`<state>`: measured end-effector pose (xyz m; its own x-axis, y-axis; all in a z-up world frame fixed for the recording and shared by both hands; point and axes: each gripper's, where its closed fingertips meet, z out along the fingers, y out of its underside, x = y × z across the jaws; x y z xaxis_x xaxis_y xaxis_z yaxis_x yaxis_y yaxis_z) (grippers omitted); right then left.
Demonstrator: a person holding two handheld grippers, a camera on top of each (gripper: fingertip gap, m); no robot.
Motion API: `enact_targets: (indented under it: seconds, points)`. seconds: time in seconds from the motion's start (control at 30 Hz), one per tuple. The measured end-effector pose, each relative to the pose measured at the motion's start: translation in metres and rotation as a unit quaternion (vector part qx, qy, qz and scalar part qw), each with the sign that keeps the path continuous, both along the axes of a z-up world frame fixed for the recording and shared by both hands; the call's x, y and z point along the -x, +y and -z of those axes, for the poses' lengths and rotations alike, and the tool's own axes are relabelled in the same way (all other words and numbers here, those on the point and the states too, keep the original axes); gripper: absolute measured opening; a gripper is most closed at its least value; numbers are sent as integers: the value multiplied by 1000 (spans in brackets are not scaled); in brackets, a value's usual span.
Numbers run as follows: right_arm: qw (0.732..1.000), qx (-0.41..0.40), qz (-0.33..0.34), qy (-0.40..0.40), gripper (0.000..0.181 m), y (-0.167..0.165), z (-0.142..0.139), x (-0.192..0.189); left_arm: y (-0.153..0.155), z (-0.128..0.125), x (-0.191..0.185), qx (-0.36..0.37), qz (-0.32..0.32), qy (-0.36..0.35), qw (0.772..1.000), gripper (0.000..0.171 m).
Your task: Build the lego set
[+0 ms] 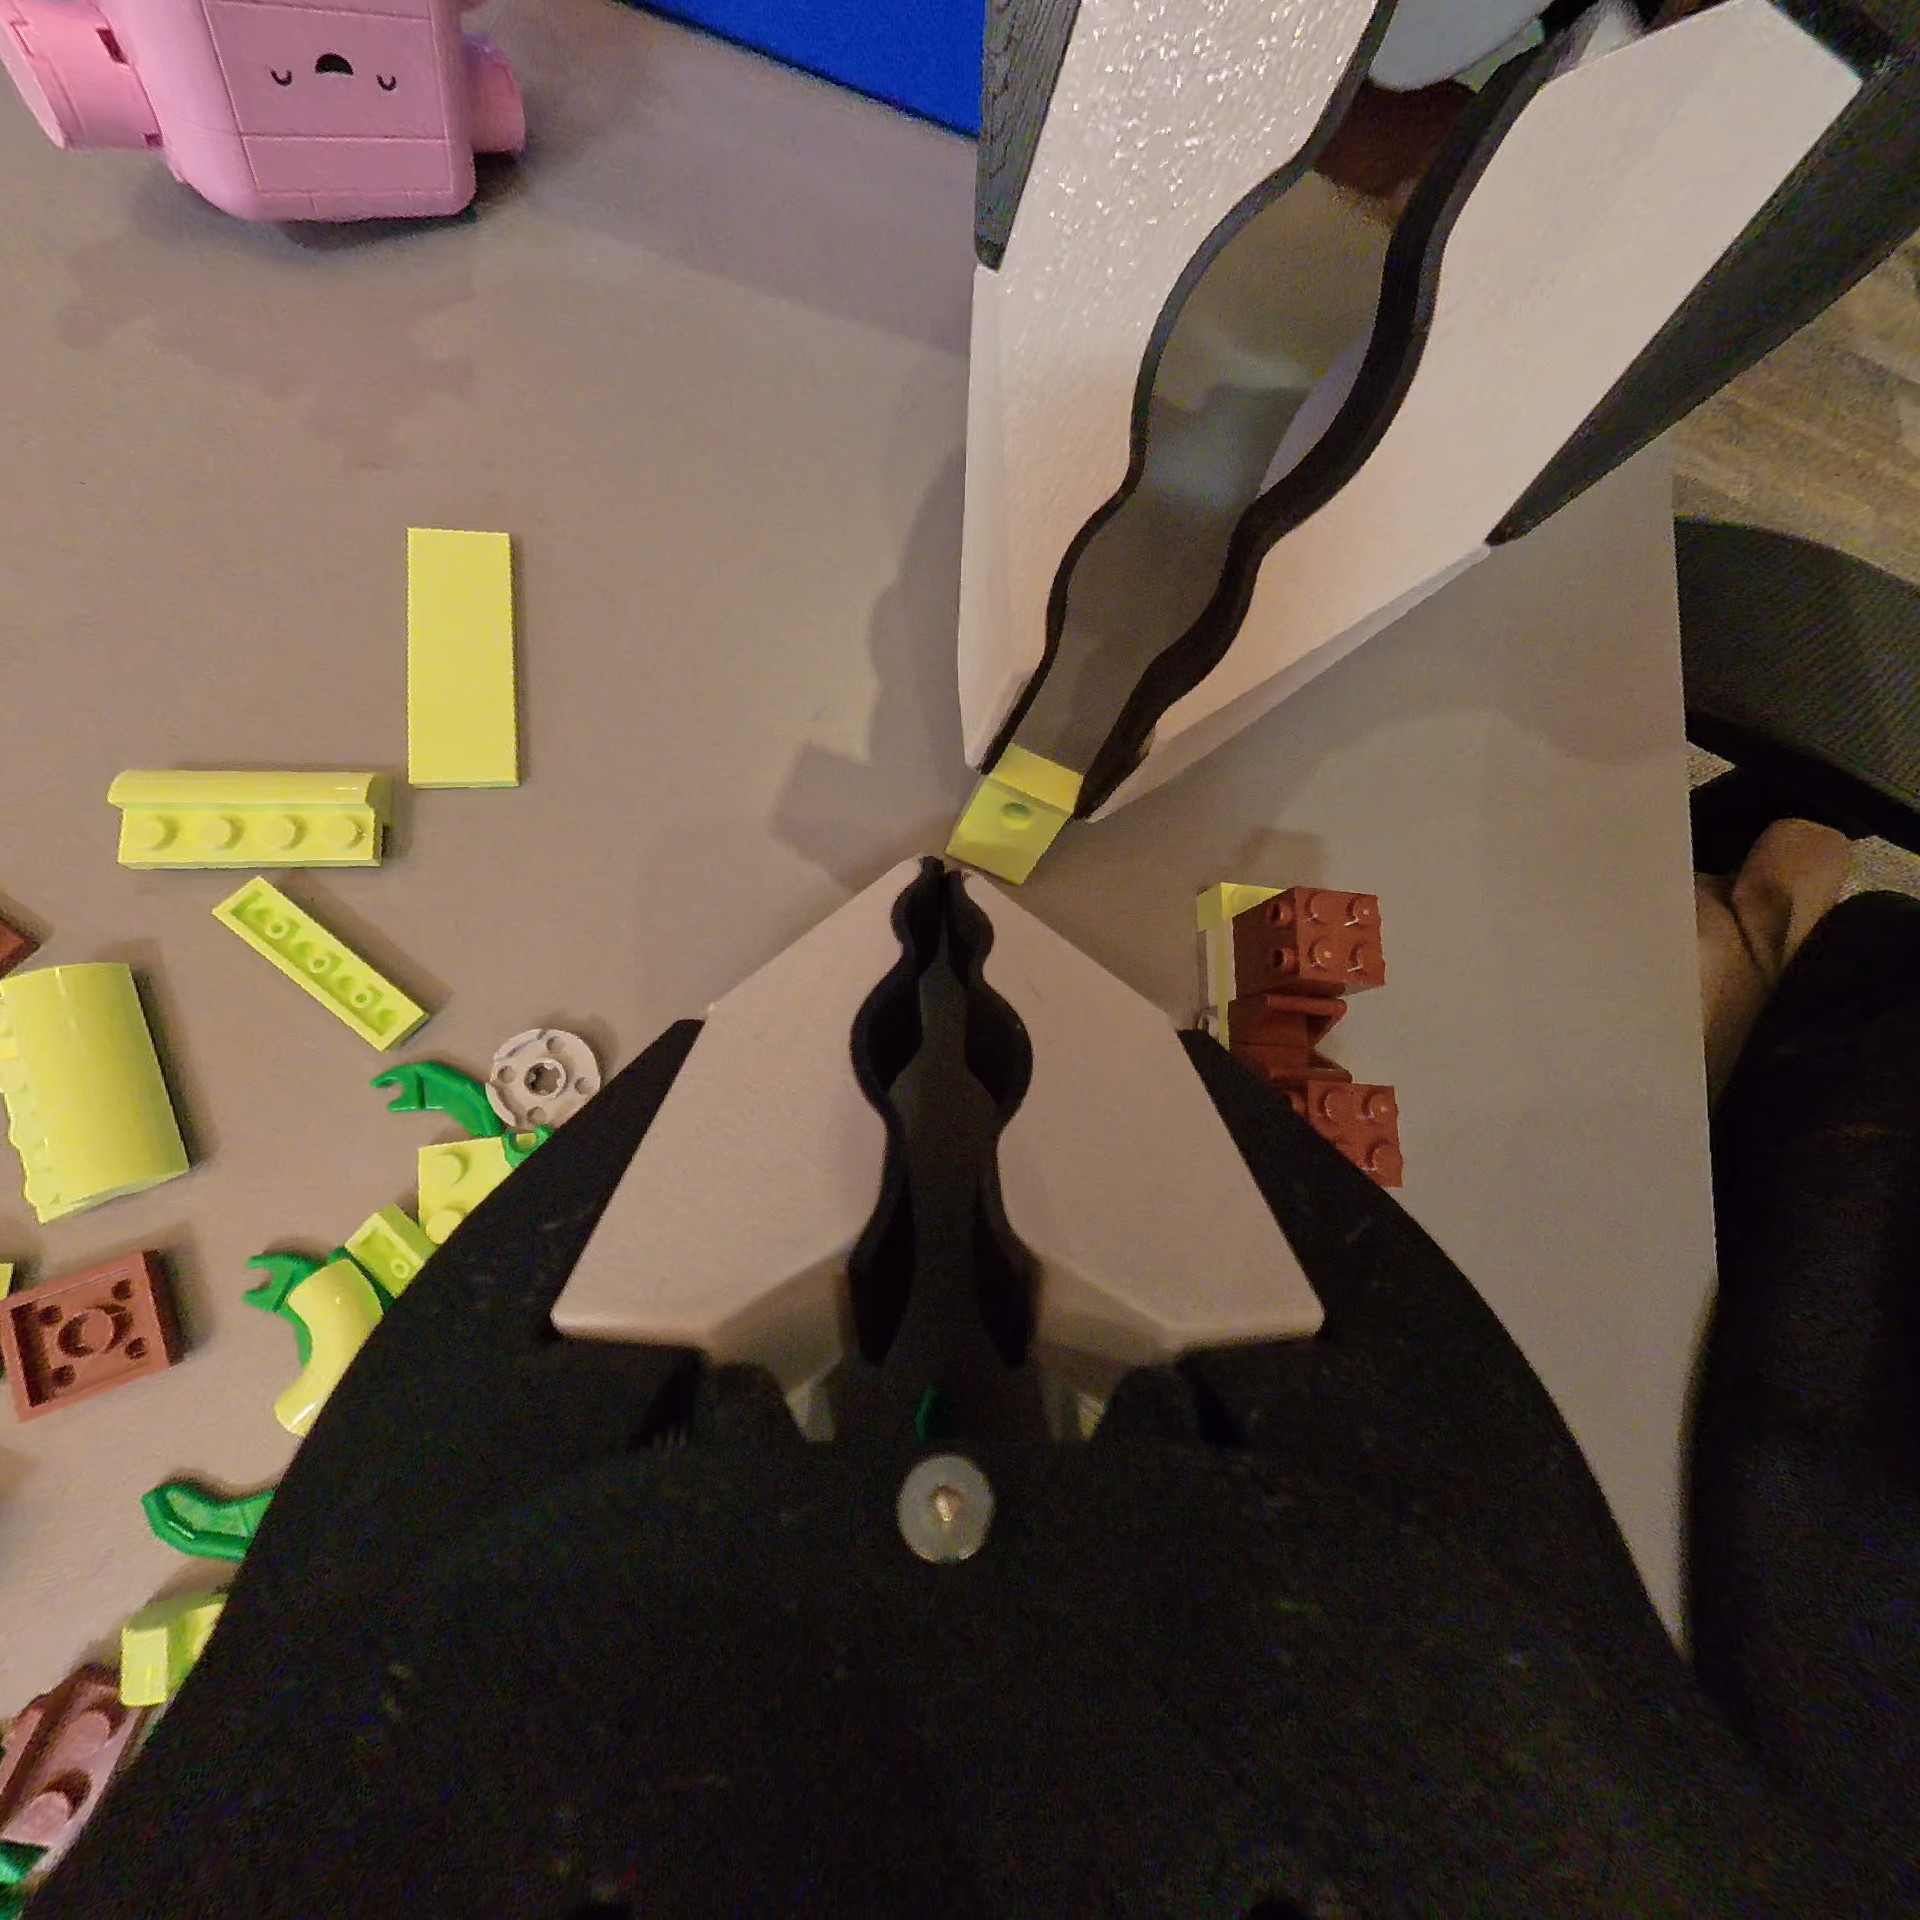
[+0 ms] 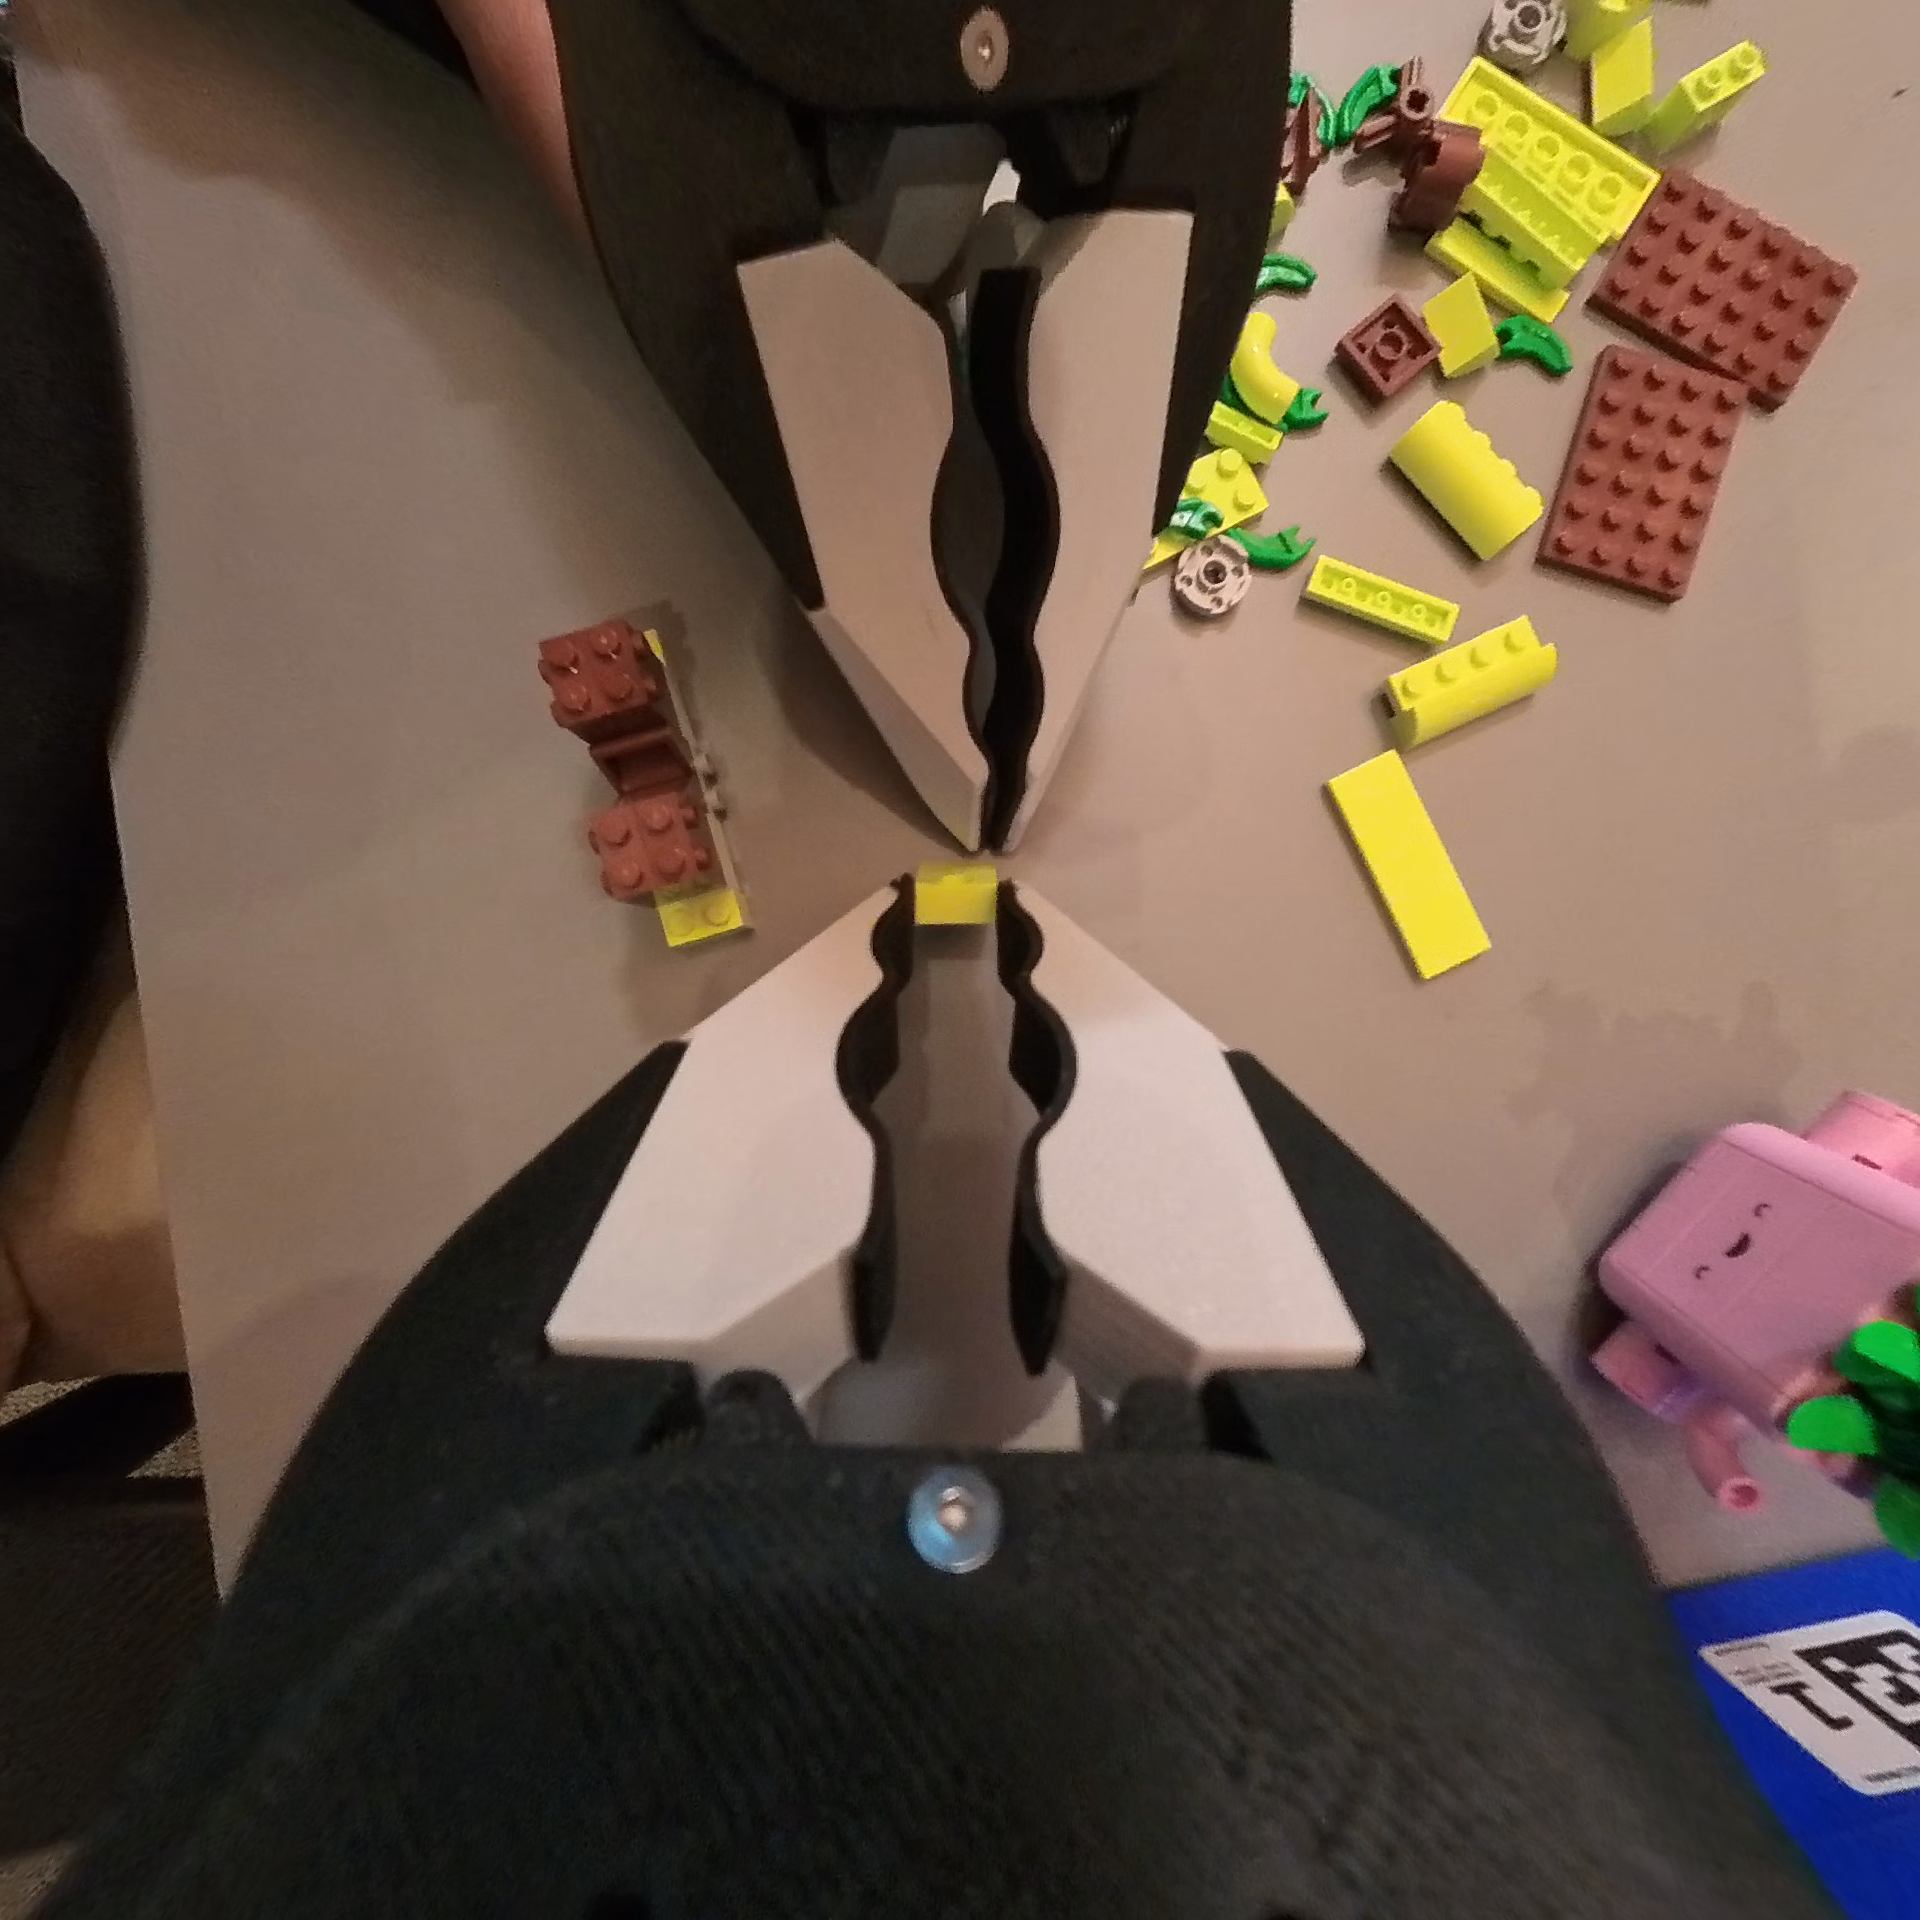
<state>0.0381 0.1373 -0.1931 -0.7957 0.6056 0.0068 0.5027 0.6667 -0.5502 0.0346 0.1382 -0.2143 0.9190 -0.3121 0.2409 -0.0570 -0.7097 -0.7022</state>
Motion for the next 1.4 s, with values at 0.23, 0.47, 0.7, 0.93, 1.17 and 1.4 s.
enact_targets:
  seconds: [0.23,0.47,0.7,0.93,1.17,1.4]
  points:
    - [1000,-13,-12,3,14,-7,-3,3,0,0,-1,0,3,-1,1000,1]
    - [1000,-18,-10,1,15,-6,-1,2,-1,0,-3,0,9,-3,1000,5]
    - [1000,-19,-8,4,16,-3,-4,1,-3,-2,-9,-5,31,-6,999,18]
    - [1000,-1,21,2,11,-2,-6,1,-4,-3,-14,-15,49,10,999,35]
    - [993,38,100,51,16,8,-17,-3,6,-2,-19,-18,61,26,998,40]
    - [980,49,133,143,24,9,-44,-11,6,-1,-19,-7,63,6,998,16]
